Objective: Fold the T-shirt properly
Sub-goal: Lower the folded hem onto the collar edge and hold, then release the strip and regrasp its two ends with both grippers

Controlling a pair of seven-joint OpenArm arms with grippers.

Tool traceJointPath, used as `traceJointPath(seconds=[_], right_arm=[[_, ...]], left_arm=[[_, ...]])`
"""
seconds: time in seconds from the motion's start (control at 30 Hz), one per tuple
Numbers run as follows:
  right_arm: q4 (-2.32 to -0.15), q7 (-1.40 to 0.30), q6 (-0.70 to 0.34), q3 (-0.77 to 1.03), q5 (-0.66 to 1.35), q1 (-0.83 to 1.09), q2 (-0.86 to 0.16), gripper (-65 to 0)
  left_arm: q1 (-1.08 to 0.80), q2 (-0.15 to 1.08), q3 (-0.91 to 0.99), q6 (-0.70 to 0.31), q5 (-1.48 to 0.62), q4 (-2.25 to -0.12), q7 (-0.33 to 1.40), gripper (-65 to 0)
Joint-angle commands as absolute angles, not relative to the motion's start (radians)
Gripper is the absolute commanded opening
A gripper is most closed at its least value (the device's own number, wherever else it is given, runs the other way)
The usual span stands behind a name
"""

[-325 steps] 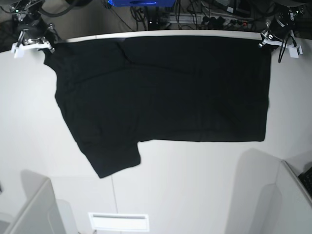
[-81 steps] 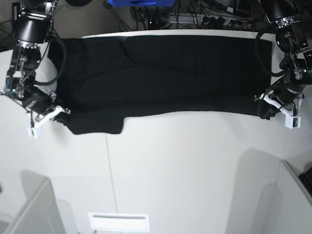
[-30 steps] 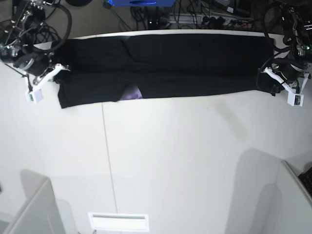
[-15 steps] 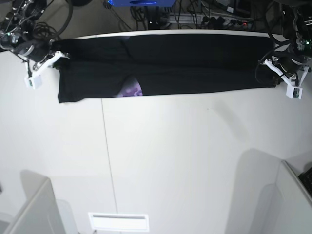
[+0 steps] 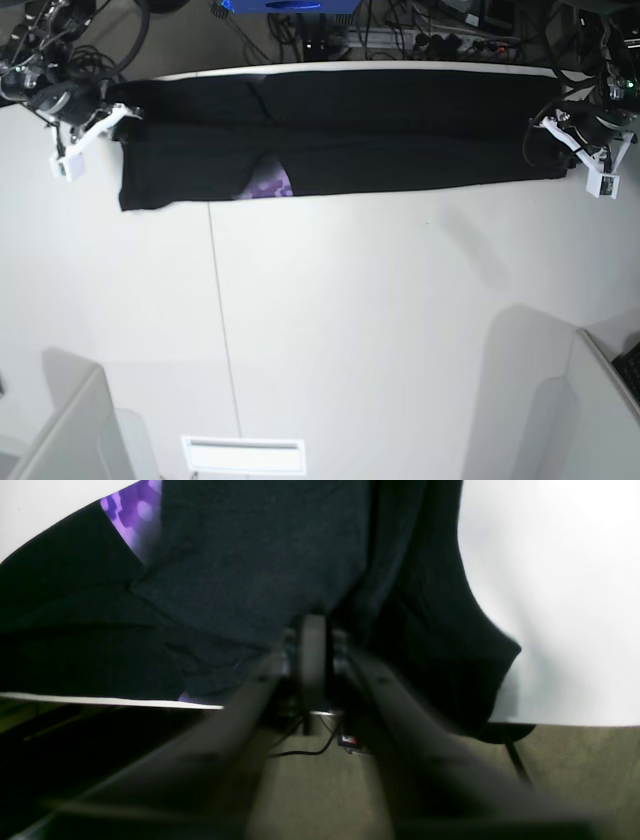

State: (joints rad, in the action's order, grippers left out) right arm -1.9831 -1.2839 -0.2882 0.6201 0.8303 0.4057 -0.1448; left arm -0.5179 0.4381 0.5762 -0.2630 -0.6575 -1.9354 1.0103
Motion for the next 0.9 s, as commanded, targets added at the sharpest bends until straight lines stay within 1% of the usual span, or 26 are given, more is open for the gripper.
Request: traceJointPath(seconds=[0.0,0.03,0.07,0.1,0.17,0.23,0.27,0.3,0.33,0.37,0.4,0.47,0.5,0.53,0.67,0.77,0.87], right_arm=[[-1.997,-1.268,-0.292,0.630,0.843,0.404,-0.157,-41.1],[-1.997,-1.262,-0.292,0.630,0.843,0.404,-0.157,-35.9],[-1.997,-1.247,-0.292,0.630,0.843,0.406,-0.157,-33.5],[-1.997,-1.225,-0.292,0.630,0.843,0.412,-0.160,-33.2],[-2.000,-1.164,-0.292,0.627,0.843,0.423,-0.165,-33.2],[-2.000,-1.104,-0.297,0.618,0.843,0.424,-0.186,-33.2],[-1.998,-1.079,-0.297,0.611,0.843,0.423,-0.202,-33.2],[-1.998,-1.058,-0.297,0.588,0.843,0.420,-0.216,-33.6],[-1.998,-1.036,-0.297,0.565,0.843,0.420,-0.228,-35.9],[-1.998,-1.010,-0.297,0.539,0.843,0.420,-0.246,-40.5],[-1.995,-0.987,-0.297,0.509,0.843,0.418,-0.259,-46.4],[-1.971,-0.941,-0.297,0.444,0.842,0.401,-0.278,-60.8],[-1.942,-0.920,-0.297,0.414,0.842,0.387,-0.289,-65.0],[-1.903,-0.903,-0.295,0.392,0.842,0.367,-0.297,-65.0],[-1.748,-0.881,-0.295,0.348,0.820,0.278,-0.314,-65.0],[-1.685,-0.872,-0.295,0.335,0.671,0.219,-0.303,-65.0],[-1.620,-0.825,-0.295,0.332,0.513,0.173,-0.259,-65.0]], left_arm=[[-0.526,0.453,0.588,-0.265,-0.659,-1.951,0.998,-47.7],[-0.529,0.453,0.588,-0.265,-0.659,-1.951,0.998,-41.3],[-0.530,0.453,0.588,-0.265,-0.659,-1.951,0.998,-35.7],[-0.530,0.453,0.588,-0.265,-0.662,-1.951,0.998,-29.5],[-0.530,0.453,0.588,-0.265,-0.668,-1.952,0.998,-19.4],[-0.530,0.450,0.588,-0.265,-0.668,-1.952,0.998,-13.0],[-0.530,0.449,0.588,-0.265,-0.668,-1.954,0.998,-11.7],[-0.530,0.444,0.588,-0.265,-0.668,-1.954,0.998,-12.2],[-0.527,0.433,0.588,-0.265,-0.668,-1.954,0.998,-14.3],[-0.524,0.415,0.590,-0.265,-0.668,-1.954,0.998,-19.3],[-0.522,0.404,0.590,-0.265,-0.668,-1.952,0.995,-26.3],[-0.519,0.378,0.590,-0.265,-0.664,-1.949,0.993,-46.2],[-0.516,0.363,0.590,-0.265,-0.659,-1.946,0.992,-58.4],[-0.503,0.348,0.588,-0.265,-0.659,-1.945,0.992,-65.0],[-0.470,0.312,0.581,-0.265,-0.618,-1.928,0.992,-65.0],[-0.443,0.268,0.579,-0.265,-0.532,-1.911,0.992,-65.0],[-0.421,0.251,0.579,-0.265,-0.466,-1.870,0.989,-65.0]])
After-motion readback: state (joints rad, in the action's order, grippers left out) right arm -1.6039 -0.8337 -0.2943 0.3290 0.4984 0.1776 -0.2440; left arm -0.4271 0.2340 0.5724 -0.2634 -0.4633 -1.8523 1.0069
